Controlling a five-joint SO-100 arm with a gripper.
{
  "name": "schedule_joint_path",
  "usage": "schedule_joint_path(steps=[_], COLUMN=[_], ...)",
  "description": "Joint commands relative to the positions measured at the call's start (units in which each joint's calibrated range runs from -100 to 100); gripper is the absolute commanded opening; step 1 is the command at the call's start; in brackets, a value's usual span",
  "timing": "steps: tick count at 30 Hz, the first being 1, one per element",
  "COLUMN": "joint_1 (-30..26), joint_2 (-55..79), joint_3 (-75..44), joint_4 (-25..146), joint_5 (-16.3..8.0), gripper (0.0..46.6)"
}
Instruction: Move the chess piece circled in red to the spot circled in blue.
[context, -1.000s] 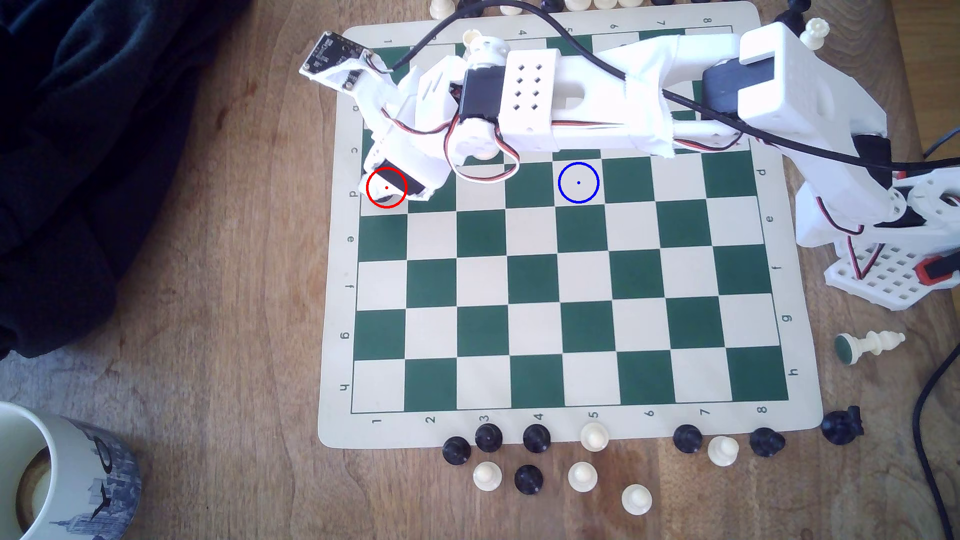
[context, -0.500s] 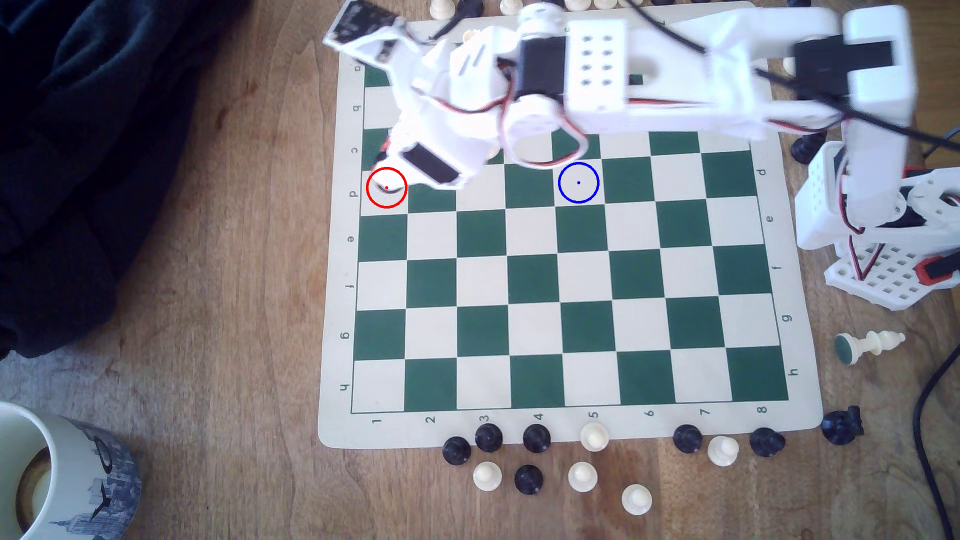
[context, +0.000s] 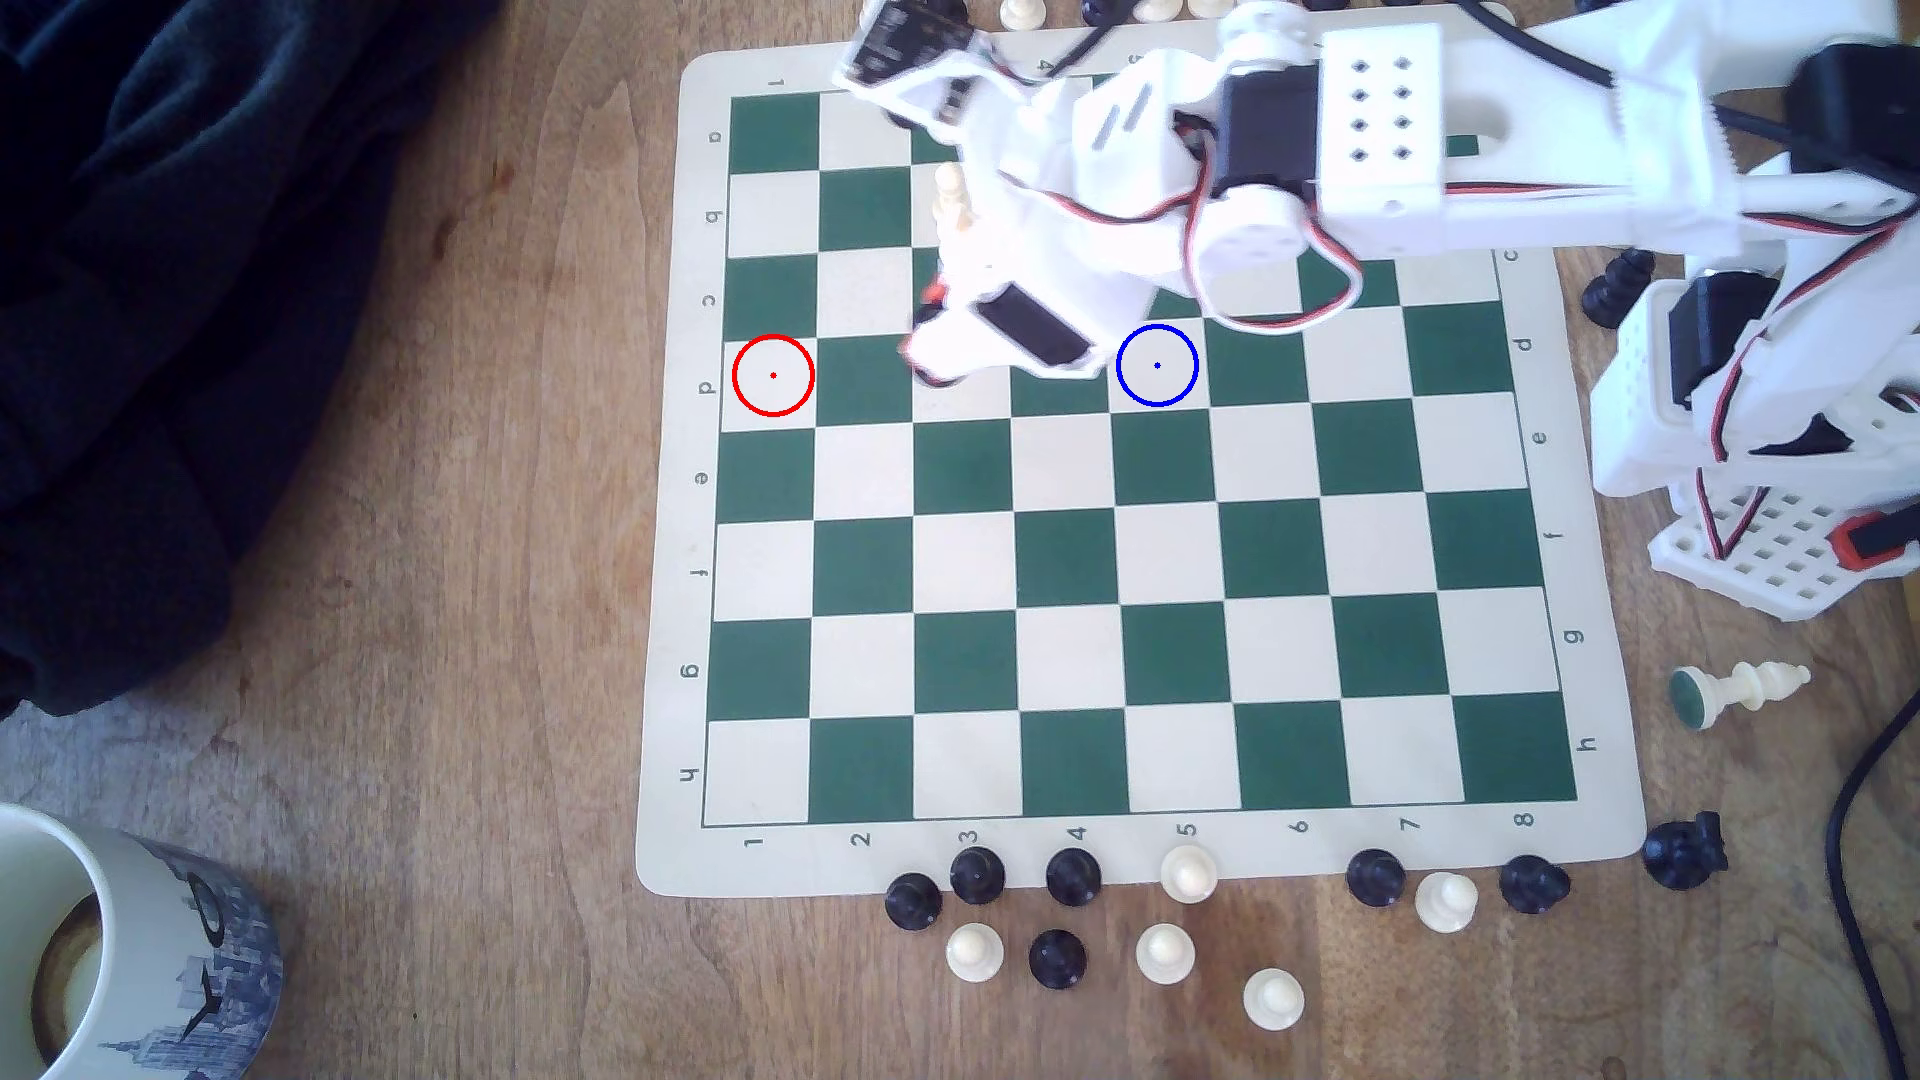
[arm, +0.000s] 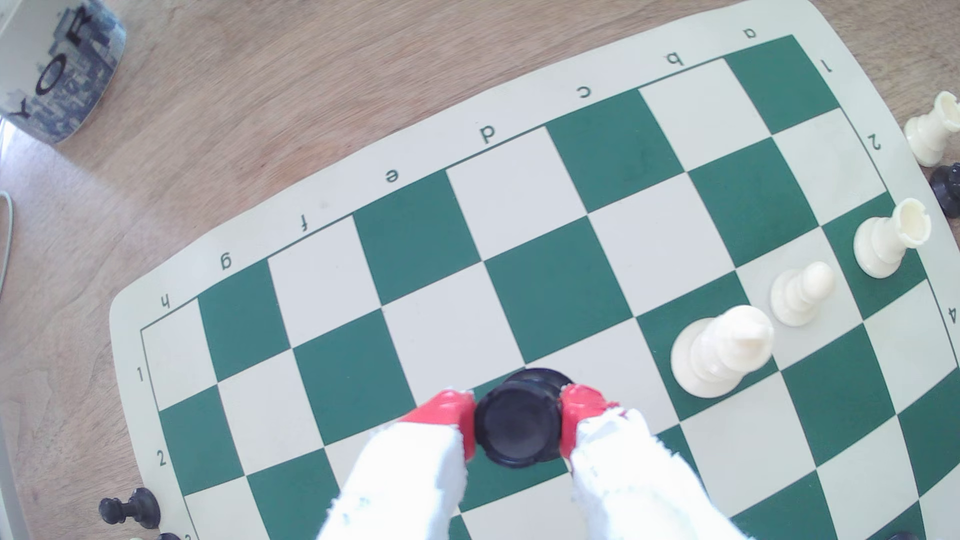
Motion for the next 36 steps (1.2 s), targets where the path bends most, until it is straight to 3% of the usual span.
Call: schedule_joint_path(steps=[1,16,36], joint_1=[1.99,4.65,5.51], joint_2=[-10.40,-21.01,-20.33], joint_3=[6.93,29.60,35.22], joint_4=[-2.65,-8.46,-10.02], joint_5=[-0.20,-0.20,-0.44], gripper=[0.2,0.2,0.2])
